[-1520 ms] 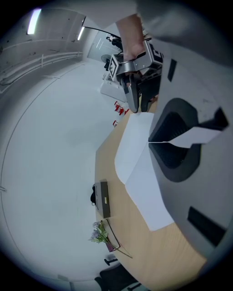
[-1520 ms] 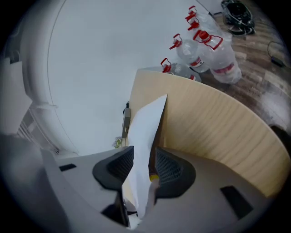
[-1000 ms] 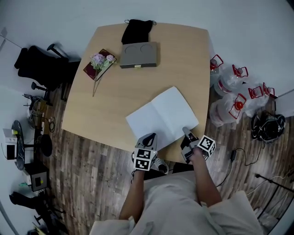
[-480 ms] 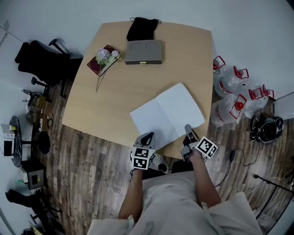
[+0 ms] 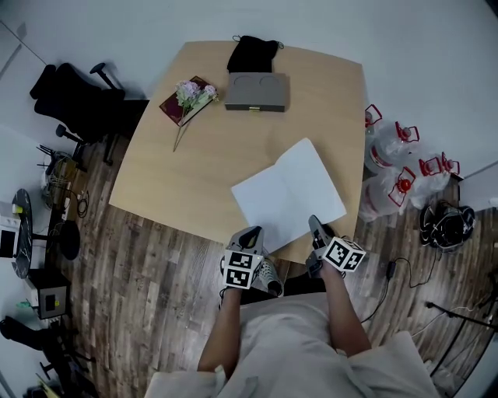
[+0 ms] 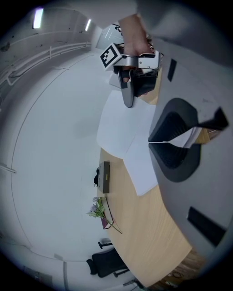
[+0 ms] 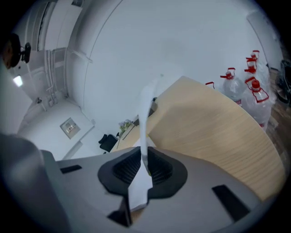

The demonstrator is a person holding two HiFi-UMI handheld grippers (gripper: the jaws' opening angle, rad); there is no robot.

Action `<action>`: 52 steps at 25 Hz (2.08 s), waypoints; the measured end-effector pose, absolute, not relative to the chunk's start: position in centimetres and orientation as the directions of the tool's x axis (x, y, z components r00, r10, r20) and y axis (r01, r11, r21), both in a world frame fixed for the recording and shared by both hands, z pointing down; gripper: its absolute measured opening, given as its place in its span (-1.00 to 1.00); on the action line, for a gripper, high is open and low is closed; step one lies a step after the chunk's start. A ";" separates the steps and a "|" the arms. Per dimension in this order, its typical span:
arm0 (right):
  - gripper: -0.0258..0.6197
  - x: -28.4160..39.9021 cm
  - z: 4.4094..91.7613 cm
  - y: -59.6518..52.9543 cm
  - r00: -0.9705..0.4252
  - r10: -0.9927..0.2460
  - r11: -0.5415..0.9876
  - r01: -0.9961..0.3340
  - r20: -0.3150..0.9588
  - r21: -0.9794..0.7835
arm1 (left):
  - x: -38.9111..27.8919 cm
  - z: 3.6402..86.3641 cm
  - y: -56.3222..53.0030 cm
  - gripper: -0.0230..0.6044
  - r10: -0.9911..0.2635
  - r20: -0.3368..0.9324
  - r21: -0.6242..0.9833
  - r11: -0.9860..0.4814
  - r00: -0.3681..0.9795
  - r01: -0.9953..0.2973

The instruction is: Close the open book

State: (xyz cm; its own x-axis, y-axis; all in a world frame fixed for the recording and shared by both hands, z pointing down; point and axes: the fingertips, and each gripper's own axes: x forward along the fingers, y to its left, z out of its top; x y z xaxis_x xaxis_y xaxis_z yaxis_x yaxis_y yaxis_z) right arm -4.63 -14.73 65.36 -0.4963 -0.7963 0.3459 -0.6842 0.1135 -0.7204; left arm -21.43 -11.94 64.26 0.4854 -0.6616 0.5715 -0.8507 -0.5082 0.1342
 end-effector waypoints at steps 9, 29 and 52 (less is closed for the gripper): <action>-0.62 -9.2 66.5 -12.3 -0.532 -0.705 0.218 -0.791 0.469 -0.571 | -24.2 63.7 -9.7 -0.85 -0.682 0.563 0.147 -0.473 0.467 -0.869; -0.28 -13.9 69.8 -7.4 -0.674 -0.328 0.545 -0.707 0.662 -0.450 | -24.1 62.6 -5.7 -0.85 -0.776 0.556 0.160 -0.251 0.298 -0.955; -0.28 -4.8 61.6 -3.4 -0.773 -0.363 0.730 -0.583 0.520 -0.357 | -14.7 58.6 1.9 -0.85 -0.869 0.480 0.116 -0.072 0.119 -0.991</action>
State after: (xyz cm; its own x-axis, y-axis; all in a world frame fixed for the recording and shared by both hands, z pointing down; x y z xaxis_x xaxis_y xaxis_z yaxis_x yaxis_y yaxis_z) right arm -4.83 -3.35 61.56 -0.7730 -0.3628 0.5205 -0.5828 0.7302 -0.3565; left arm -14.74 1.86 58.57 0.1191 -0.8693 0.4797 -0.9907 -0.0718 0.1158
